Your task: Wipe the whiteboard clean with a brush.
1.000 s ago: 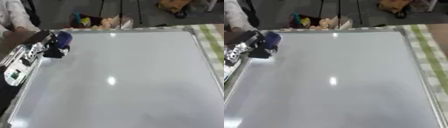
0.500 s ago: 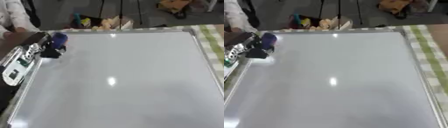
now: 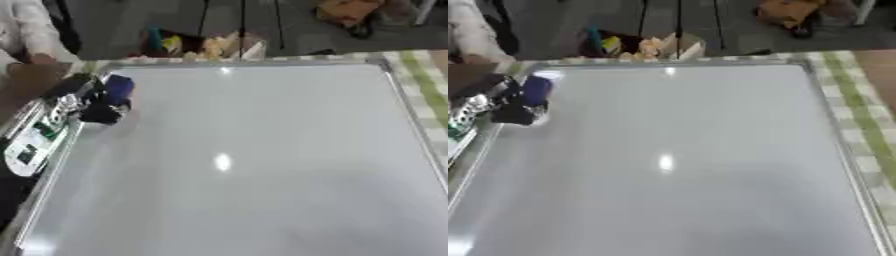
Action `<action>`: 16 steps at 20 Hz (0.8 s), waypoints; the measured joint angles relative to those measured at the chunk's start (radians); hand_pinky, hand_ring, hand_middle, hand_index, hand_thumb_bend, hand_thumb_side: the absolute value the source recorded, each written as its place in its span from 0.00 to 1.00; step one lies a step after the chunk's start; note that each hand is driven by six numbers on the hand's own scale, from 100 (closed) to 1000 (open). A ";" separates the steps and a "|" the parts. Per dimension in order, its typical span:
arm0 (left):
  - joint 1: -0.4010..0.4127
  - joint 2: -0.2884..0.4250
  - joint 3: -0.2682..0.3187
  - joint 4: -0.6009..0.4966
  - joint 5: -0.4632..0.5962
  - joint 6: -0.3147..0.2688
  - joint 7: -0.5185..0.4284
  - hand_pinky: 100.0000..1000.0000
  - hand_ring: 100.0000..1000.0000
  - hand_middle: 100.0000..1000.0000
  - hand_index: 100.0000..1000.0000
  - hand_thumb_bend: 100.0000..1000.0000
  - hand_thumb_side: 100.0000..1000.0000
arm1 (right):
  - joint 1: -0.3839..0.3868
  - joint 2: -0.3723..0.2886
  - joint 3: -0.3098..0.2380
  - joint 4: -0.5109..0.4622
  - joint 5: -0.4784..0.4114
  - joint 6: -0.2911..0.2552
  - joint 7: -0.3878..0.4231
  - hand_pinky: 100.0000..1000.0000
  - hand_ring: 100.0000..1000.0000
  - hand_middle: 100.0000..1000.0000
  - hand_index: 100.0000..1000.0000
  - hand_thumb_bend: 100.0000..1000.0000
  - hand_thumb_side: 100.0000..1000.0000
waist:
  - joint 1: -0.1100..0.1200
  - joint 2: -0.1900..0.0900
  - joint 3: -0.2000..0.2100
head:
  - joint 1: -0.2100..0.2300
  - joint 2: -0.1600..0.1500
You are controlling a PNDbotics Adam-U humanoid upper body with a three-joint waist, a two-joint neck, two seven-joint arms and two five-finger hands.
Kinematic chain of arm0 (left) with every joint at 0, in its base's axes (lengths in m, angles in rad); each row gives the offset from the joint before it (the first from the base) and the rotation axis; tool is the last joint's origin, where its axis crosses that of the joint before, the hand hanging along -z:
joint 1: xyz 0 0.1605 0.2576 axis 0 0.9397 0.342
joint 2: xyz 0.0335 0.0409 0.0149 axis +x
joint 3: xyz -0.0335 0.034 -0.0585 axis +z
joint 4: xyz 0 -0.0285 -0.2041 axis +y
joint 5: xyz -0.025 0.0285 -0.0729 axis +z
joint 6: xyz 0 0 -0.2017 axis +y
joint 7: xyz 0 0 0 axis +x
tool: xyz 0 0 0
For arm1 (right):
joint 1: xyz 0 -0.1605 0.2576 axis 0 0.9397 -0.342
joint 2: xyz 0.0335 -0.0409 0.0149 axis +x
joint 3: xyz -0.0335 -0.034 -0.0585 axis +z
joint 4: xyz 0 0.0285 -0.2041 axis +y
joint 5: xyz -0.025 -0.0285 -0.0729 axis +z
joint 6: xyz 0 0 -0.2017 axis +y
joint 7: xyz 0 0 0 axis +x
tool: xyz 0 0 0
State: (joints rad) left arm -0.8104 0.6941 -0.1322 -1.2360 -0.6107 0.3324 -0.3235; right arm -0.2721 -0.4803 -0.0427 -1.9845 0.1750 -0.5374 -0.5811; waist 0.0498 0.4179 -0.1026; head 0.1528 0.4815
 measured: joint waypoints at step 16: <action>0.003 -0.001 -0.006 0.036 -0.022 -0.012 -0.075 0.38 0.47 0.40 0.12 0.02 0.59 | 0.000 0.000 -0.002 0.000 0.000 -0.003 0.001 0.73 0.67 0.50 0.76 0.00 0.80 | -0.001 0.000 0.002 | 0.002 0.001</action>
State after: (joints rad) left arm -0.8071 0.6936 -0.1377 -1.1999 -0.6327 0.3207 -0.3987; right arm -0.2719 -0.4803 -0.0443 -1.9845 0.1749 -0.5400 -0.5801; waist 0.0492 0.4176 -0.1002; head 0.1546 0.4828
